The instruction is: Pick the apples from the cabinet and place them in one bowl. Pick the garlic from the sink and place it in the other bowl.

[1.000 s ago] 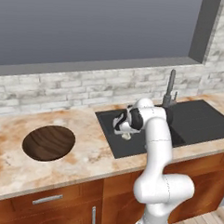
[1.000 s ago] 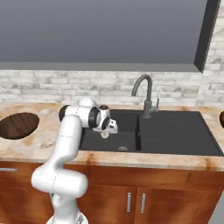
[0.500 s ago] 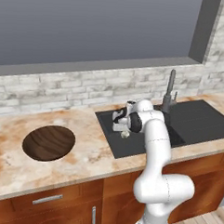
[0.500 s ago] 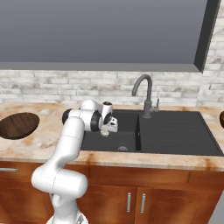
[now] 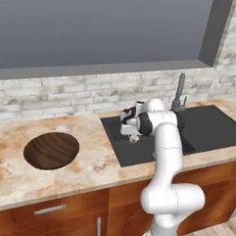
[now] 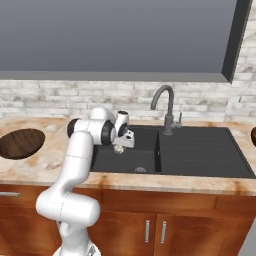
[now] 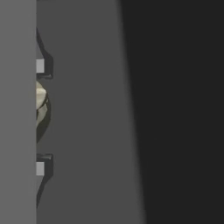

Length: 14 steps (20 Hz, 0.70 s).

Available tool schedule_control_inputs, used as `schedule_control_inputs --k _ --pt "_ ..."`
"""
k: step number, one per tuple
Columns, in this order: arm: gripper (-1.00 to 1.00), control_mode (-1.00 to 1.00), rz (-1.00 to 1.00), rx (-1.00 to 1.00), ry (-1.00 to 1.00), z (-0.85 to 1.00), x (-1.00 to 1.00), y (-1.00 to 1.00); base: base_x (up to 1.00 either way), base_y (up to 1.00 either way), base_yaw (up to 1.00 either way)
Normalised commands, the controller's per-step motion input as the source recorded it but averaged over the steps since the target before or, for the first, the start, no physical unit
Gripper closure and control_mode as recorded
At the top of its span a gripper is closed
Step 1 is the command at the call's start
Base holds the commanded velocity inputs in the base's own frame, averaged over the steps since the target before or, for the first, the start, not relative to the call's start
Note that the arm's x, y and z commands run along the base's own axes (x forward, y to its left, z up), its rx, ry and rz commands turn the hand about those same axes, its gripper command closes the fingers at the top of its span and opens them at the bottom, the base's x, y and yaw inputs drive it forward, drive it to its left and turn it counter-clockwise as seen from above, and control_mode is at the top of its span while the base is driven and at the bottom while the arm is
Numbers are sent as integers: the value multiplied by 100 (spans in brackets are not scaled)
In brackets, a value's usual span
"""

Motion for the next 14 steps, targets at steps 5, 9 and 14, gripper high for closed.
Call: schedule_control_inputs --k 5,9,14 --pt "100 -100 0 -1 -8 29 -74 5 0 0 0" --pt "100 -100 0 -4 -10 60 -45 9 0 0 0" --pt "100 -100 0 -2 -4 94 -21 8 0 0 0"
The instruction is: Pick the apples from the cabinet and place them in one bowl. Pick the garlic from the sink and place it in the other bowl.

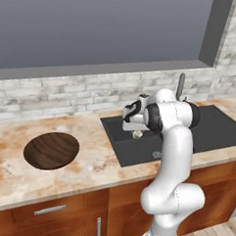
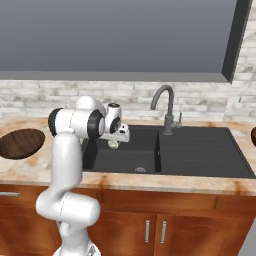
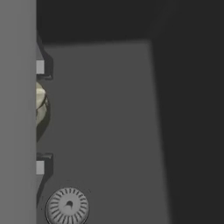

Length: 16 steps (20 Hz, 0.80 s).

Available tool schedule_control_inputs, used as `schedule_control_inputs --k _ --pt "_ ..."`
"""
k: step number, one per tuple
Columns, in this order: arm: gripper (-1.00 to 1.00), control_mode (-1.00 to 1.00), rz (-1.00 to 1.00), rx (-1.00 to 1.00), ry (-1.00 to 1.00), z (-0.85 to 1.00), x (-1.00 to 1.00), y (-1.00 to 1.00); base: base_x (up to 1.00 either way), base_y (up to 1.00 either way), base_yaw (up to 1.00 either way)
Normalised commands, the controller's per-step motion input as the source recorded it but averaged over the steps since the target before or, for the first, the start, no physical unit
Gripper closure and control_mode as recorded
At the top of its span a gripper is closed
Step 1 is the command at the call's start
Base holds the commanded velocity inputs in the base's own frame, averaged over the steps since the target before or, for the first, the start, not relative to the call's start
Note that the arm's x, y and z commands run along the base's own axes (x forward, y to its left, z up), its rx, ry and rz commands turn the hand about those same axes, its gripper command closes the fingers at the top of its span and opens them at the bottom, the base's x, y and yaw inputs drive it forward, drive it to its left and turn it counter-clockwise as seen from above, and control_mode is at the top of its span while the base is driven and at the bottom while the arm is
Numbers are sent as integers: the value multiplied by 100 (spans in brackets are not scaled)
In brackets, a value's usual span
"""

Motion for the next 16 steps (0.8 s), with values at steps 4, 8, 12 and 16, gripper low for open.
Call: schedule_control_inputs --k 4,8,12,16 --pt "100 -100 0 0 0 98 -17 9 0 0 0" --pt "100 -100 0 0 0 97 -22 22 0 0 0" --pt "100 -100 0 0 -3 90 -30 31 0 0 0" --pt "100 -100 -1 6 -10 47 -26 27 0 0 0"
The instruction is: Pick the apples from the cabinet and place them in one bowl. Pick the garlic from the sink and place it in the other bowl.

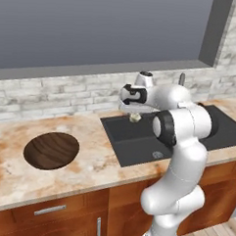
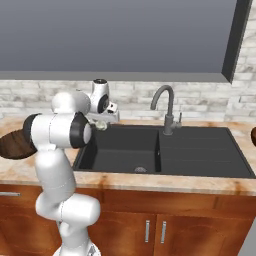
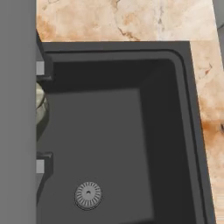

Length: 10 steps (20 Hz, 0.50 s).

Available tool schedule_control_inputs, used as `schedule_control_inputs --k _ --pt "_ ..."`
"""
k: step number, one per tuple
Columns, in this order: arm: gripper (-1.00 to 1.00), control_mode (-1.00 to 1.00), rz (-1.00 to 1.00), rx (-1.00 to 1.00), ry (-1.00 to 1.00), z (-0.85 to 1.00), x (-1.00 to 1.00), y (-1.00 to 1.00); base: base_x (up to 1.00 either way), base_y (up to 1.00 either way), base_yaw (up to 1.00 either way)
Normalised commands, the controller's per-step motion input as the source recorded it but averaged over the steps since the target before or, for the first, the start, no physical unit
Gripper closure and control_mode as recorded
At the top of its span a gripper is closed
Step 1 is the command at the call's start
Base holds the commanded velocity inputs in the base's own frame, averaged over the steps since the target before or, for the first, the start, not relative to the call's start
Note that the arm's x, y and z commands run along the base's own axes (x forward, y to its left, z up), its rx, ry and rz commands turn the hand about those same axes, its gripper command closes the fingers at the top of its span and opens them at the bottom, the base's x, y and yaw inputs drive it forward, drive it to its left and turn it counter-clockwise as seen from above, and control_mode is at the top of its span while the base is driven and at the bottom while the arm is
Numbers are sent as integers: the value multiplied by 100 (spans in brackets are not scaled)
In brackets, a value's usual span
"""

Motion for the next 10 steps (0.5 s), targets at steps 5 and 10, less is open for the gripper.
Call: schedule_control_inputs --k 5,10 --pt "100 -100 0 2 -13 59 -38 51 0 0 0" --pt "100 -100 4 -1 -14 46 -47 72 0 0 0"
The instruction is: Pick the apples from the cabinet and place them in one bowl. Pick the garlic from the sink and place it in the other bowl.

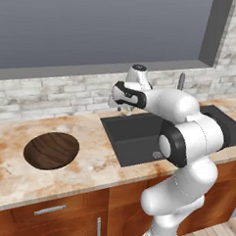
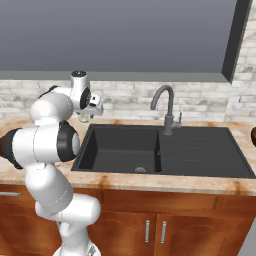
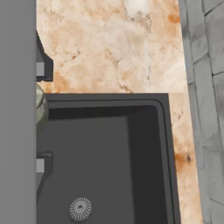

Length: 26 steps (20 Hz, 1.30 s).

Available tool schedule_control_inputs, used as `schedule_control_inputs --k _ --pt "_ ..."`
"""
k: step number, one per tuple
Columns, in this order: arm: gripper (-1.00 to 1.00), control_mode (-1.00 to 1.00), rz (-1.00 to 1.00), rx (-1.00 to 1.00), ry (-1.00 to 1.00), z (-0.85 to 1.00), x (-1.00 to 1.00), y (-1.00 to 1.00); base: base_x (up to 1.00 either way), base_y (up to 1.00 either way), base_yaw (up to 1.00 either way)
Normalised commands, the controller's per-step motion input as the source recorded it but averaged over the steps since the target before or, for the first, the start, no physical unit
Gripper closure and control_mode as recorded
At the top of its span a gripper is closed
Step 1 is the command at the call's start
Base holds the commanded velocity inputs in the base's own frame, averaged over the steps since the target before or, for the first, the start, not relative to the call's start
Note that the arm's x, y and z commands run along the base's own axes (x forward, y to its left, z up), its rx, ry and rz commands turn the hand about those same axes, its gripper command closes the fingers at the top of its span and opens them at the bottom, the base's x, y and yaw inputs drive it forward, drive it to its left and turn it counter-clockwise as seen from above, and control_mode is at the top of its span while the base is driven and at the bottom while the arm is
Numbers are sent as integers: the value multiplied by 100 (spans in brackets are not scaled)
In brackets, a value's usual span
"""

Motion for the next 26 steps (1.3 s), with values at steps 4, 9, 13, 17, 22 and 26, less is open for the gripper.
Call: schedule_control_inputs --k 4,9,13,17,22,26 --pt "100 -100 12 -3 -13 4 -66 75 0 0 0" --pt "100 -100 21 -3 -4 10 -57 67 0 0 0" --pt "100 -100 23 -4 0 27 -51 73 0 0 0" --pt "100 -100 24 -7 0 43 -48 66 0 0 0" --pt "100 -100 19 -10 -6 34 -68 44 0 0 0" --pt "100 -100 15 -8 -7 14 -76 32 0 0 0"
